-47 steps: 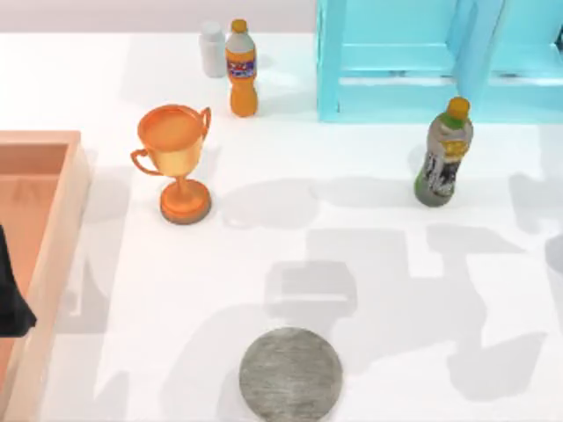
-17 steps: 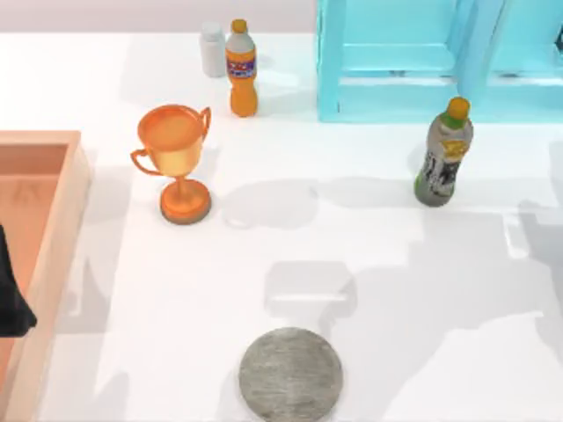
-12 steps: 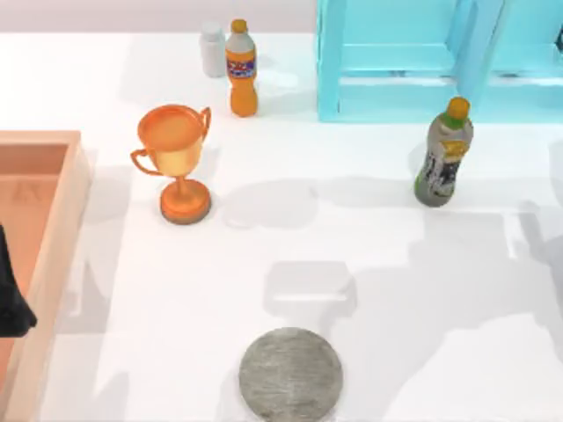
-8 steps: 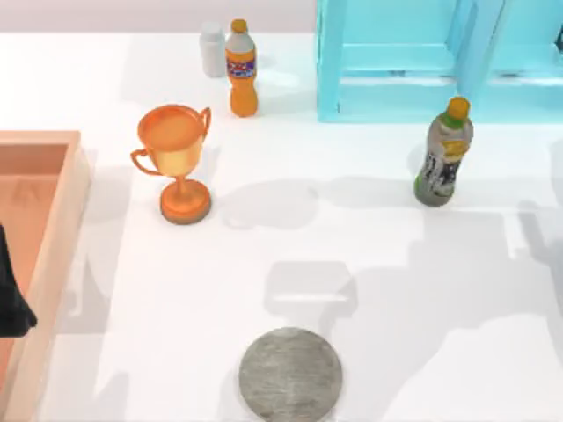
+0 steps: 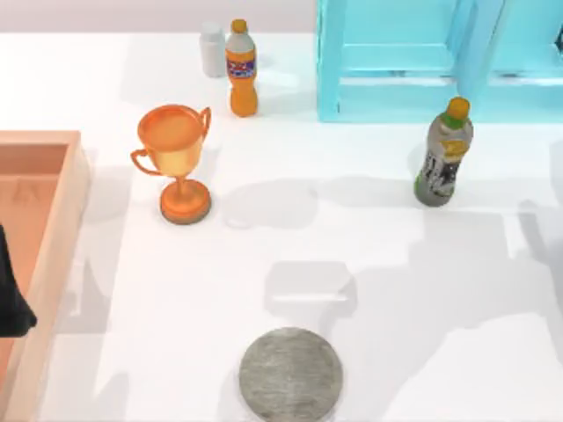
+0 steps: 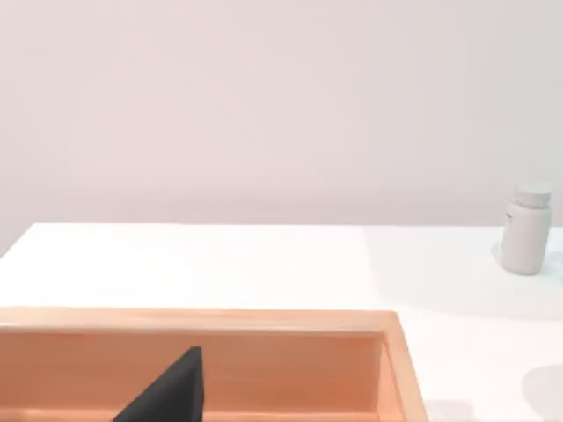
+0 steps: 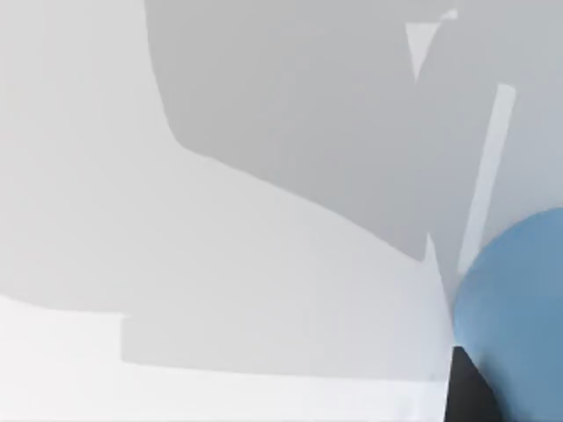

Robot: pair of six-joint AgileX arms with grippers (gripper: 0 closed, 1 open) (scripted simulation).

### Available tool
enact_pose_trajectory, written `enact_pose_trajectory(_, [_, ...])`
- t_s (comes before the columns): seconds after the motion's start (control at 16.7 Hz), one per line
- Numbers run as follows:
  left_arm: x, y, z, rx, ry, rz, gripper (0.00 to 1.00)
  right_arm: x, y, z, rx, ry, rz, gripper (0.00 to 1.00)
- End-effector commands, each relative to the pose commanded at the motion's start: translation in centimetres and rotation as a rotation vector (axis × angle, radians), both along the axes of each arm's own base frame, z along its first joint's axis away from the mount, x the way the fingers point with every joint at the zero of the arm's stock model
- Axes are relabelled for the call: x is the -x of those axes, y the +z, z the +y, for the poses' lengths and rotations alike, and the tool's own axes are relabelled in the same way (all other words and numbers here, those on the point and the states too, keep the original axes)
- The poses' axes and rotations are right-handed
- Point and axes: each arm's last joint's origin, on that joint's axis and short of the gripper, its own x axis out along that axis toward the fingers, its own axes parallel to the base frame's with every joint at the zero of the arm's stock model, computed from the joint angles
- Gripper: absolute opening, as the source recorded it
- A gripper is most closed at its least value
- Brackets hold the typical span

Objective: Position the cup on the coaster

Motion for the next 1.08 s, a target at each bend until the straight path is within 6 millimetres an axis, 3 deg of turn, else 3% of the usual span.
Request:
enact_pose_trajectory(0.24, [0.0,0.0,0.0,0.0,0.0,0.0,1.0,-0.8,0.1,1.5,0.0,-0.048,0.013,0.0])
enact_pose_trajectory(0.48, [0.0,0.0,0.0,0.0,0.0,0.0,1.0,-2.2,0.3,5.4,0.007,-0.186,0.038,0.0])
enact_pose_trajectory(0.78, [0.0,0.0,0.0,0.0,0.0,0.0,1.0,-2.7,0.3,13.1,0.05,-0.464,0.094,0.0])
enact_pose_trajectory(1.08, [0.0,0.0,0.0,0.0,0.0,0.0,1.0,-0.9,0.7,22.2,0.123,-0.806,0.11,0.0])
